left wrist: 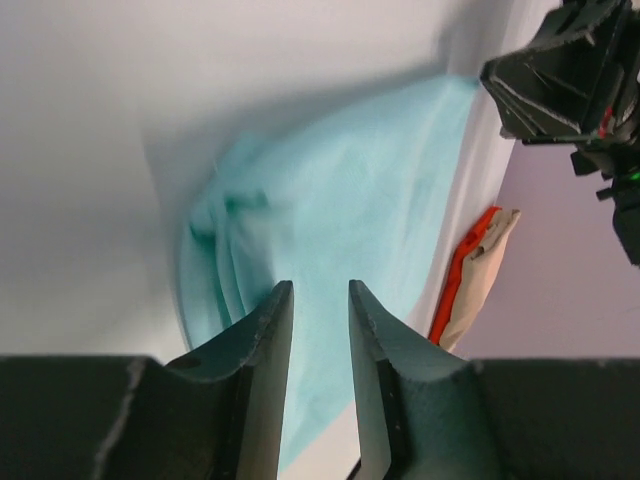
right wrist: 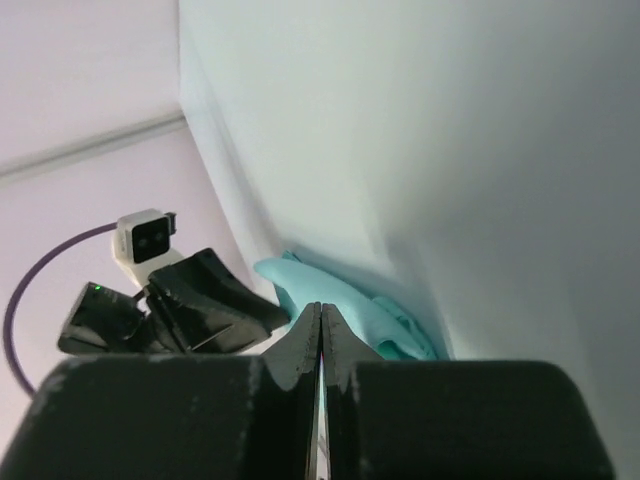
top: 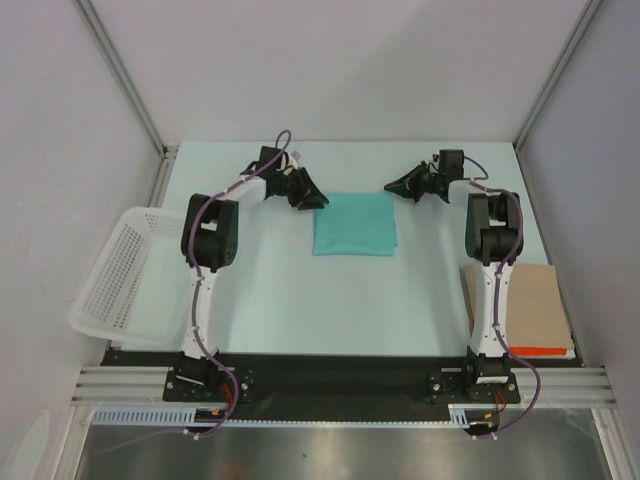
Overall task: Fold and stack the t-shirts
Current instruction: Fold the tshirt
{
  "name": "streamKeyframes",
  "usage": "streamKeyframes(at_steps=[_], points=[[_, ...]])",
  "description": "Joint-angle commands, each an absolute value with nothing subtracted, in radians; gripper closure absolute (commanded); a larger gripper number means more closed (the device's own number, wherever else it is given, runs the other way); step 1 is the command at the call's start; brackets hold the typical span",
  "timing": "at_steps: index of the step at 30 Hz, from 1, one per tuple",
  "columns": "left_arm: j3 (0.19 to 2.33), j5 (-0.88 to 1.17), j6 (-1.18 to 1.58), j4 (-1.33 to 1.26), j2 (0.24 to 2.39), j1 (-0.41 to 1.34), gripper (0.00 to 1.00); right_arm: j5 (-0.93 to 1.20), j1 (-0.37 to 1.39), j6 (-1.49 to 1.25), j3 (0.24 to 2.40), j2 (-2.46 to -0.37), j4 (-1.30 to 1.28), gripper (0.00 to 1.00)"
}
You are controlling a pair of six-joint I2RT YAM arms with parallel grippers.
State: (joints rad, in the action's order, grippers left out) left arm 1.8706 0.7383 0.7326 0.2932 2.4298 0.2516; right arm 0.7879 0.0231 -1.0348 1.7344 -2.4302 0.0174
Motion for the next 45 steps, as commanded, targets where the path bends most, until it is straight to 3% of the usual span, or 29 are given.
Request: streamKeyframes(at_steps=[1,3,7,15,23,32,37,42,44,45], points=[[1.720,0.790,0.706,0.255,2.229,0.278,0.66,0.813,0.060,-0.853,1.781,-2.312,-0.176,0.96],[1.566,0.811,0.744,0.169,2.183,0.278,0.67,0.805,0.072,-0.807,1.723,-2.254,-0.224,0.95],[1.456,0.772,0.715,0.156,2.186,0.273,0.69,0.827,0.094,-0.825,1.570,-2.229,-0.142,0.93],[1.606,0.686,0.581,0.388,2.304,0.250,0.74,0.801,0.075,-0.758,1.443,-2.237,-0.135,0.91],[1.559,0.742,0.667,0.327,2.099,0.278,0.71,0.762,0.152,-0.626,1.535,-2.142,-0.354,0.91],[1.563,0.732,0.692,0.301,2.246,0.282,0.72,0.801,0.249,-0.736,1.387,-2.148,-0.201,0.88],[1.537,0.669,0.617,0.328,2.238,0.284,0.72,0.772,0.199,-0.646,1.295,-2.091,-0.268,0.80],[1.516,0.657,0.572,0.386,2.186,0.285,0.72,0.706,0.147,-0.490,1.356,-1.996,-0.464,0.75],[1.516,0.635,0.548,0.420,2.130,0.291,0.71,0.652,0.144,-0.450,1.390,-1.944,-0.567,0.67],[1.517,0.629,0.540,0.434,2.108,0.294,0.71,0.629,0.146,-0.419,1.420,-1.925,-0.613,0.57]])
